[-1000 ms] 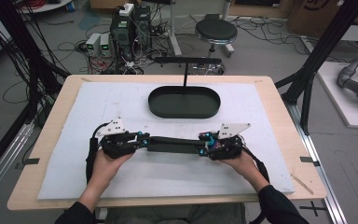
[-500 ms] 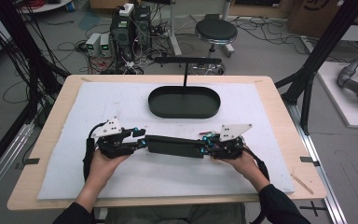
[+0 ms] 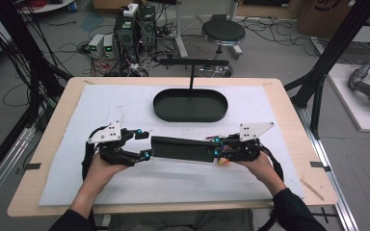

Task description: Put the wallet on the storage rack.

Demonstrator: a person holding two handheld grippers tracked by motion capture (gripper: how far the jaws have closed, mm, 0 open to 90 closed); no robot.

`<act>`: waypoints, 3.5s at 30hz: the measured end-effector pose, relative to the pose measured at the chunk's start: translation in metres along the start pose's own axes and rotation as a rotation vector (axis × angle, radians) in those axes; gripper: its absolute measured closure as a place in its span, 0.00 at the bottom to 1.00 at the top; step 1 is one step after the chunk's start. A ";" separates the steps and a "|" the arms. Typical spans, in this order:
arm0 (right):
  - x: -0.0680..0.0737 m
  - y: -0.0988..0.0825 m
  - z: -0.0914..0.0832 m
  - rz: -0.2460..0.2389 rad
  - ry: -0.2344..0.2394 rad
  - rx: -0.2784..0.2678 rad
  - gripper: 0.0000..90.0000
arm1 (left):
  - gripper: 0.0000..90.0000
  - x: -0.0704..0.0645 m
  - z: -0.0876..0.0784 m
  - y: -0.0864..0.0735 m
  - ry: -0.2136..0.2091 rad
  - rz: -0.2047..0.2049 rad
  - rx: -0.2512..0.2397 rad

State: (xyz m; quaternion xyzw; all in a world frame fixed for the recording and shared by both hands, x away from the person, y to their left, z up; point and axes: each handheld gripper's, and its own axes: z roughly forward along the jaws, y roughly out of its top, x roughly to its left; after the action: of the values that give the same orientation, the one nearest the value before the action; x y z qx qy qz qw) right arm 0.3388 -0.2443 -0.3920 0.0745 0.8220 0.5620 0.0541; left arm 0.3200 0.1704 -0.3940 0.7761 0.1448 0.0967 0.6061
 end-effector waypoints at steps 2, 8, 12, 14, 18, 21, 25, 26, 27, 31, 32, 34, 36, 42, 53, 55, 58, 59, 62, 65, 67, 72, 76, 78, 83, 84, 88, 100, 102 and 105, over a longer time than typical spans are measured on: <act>0.000 0.001 -0.001 0.003 0.023 -0.001 0.85 | 0.37 -0.002 0.004 0.001 -0.025 0.011 0.010; 0.002 0.001 0.000 0.011 0.054 0.001 0.85 | 0.40 -0.005 0.015 0.003 -0.057 0.018 0.025; 0.002 0.001 0.001 0.004 0.070 -0.003 0.85 | 0.49 -0.006 0.020 0.002 -0.081 0.020 0.033; 0.002 0.001 0.001 0.004 0.070 -0.002 0.85 | 0.57 -0.006 0.020 0.002 -0.097 0.030 0.026; 0.002 0.001 0.000 0.017 0.077 -0.005 0.85 | 0.72 -0.008 0.021 0.002 -0.112 0.048 0.016; 0.000 0.001 -0.003 0.029 0.064 -0.016 0.85 | 0.79 -0.010 0.022 0.002 -0.120 0.060 -0.006; -0.002 0.001 -0.005 0.036 0.040 -0.028 0.83 | 0.81 -0.011 0.024 0.003 -0.101 0.072 -0.021; -0.002 0.001 -0.005 0.036 0.040 -0.028 0.83 | 0.82 -0.011 0.024 0.003 -0.101 0.072 -0.021; -0.003 0.001 -0.006 0.046 0.011 -0.032 0.79 | 0.82 -0.010 0.025 0.003 -0.092 0.058 -0.030; -0.006 0.001 -0.009 0.067 -0.049 -0.050 0.69 | 0.82 -0.009 0.027 0.003 -0.069 0.061 -0.037; -0.006 0.001 -0.011 0.075 -0.061 -0.058 0.68 | 0.82 -0.009 0.027 0.003 -0.069 0.061 -0.037; -0.007 0.001 -0.015 0.082 -0.091 -0.068 0.63 | 0.82 -0.008 0.027 0.003 -0.046 0.061 -0.035; -0.010 0.000 -0.023 0.100 -0.139 -0.091 0.57 | 0.82 -0.006 0.026 0.003 -0.026 0.062 -0.037; -0.015 -0.005 -0.053 0.146 -0.323 -0.134 0.48 | 0.83 0.000 0.022 0.008 0.031 0.054 -0.077; -0.023 -0.027 -0.109 0.269 -0.634 -0.162 0.41 | 0.83 0.019 0.033 0.032 0.169 0.075 -0.095; -0.025 -0.032 -0.116 0.282 -0.671 -0.167 0.41 | 0.83 0.023 0.038 0.036 0.193 0.074 -0.095; -0.027 -0.035 -0.121 0.300 -0.695 -0.172 0.41 | 0.83 0.028 0.045 0.039 0.213 0.068 -0.098; -0.028 -0.038 -0.126 0.310 -0.723 -0.172 0.41 | 0.83 0.032 0.050 0.040 0.227 0.060 -0.101; -0.028 -0.040 -0.129 0.319 -0.734 -0.175 0.41 | 0.83 0.036 0.055 0.041 0.243 0.059 -0.103; -0.030 -0.043 -0.133 0.330 -0.751 -0.177 0.41 | 0.83 0.044 0.065 0.043 0.260 0.045 -0.106; -0.030 -0.044 -0.134 0.334 -0.756 -0.180 0.41 | 0.83 0.049 0.069 0.044 0.268 0.044 -0.101; -0.031 -0.045 -0.135 0.342 -0.768 -0.177 0.41 | 0.83 0.057 0.078 0.047 0.281 0.030 -0.106; -0.032 -0.047 -0.136 0.364 -0.775 -0.179 0.39 | 0.83 0.066 0.089 0.048 0.296 0.018 -0.116; -0.033 -0.048 -0.136 0.367 -0.775 -0.177 0.39 | 0.83 0.071 0.094 0.048 0.298 0.005 -0.110; -0.034 -0.049 -0.137 0.371 -0.778 -0.176 0.38 | 0.83 0.085 0.109 0.043 0.319 -0.026 -0.116; -0.034 -0.049 -0.137 0.371 -0.778 -0.176 0.38 | 0.83 0.085 0.109 0.043 0.319 -0.026 -0.116; -0.035 -0.050 -0.136 0.373 -0.779 -0.173 0.39 | 0.83 0.093 0.117 0.039 0.313 -0.049 -0.152; -0.037 -0.050 -0.136 0.380 -0.778 -0.177 0.39 | 0.83 0.110 0.142 0.033 0.346 -0.032 -0.109; -0.037 -0.051 -0.137 0.387 -0.779 -0.183 0.39 | 0.83 0.113 0.146 0.030 0.347 -0.032 -0.106; -0.038 -0.051 -0.137 0.387 -0.779 -0.186 0.39 | 0.83 0.117 0.152 0.026 0.354 -0.034 -0.106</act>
State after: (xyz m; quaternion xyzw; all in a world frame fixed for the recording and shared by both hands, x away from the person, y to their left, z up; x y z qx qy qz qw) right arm 0.3491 -0.3953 -0.3896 0.4280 0.6571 0.5634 0.2602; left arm 0.4825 0.0663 -0.4092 0.7114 0.2571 0.2291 0.6127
